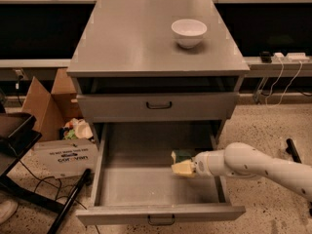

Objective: Place sponge into middle drawer

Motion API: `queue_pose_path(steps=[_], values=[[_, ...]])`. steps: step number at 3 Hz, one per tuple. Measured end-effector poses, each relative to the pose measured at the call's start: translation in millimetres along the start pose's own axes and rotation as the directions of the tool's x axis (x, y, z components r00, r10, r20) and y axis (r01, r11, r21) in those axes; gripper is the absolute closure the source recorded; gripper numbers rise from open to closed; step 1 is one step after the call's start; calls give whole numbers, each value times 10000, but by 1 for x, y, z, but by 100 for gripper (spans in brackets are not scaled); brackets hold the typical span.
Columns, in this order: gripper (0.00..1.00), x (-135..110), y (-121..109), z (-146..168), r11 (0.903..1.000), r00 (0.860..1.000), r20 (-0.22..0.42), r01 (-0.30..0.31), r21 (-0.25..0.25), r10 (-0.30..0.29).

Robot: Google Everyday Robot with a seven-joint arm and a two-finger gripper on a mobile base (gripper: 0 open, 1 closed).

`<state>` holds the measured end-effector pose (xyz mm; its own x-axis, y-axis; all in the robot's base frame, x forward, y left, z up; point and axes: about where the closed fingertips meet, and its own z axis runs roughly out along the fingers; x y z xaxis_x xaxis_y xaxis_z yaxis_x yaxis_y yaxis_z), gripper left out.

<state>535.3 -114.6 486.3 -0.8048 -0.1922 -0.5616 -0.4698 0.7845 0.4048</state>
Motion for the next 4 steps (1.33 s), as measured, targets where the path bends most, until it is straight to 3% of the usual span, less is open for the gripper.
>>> queue_pose_path(steps=[1,2,4], values=[[100,28,20,-1,9985,9959,-886,109,-536,-156],[100,43,26,7,9971,9887,-1501,-72,-763,-43],[58,43,27,7,9970,9885,-1515,-70,-773,-48]])
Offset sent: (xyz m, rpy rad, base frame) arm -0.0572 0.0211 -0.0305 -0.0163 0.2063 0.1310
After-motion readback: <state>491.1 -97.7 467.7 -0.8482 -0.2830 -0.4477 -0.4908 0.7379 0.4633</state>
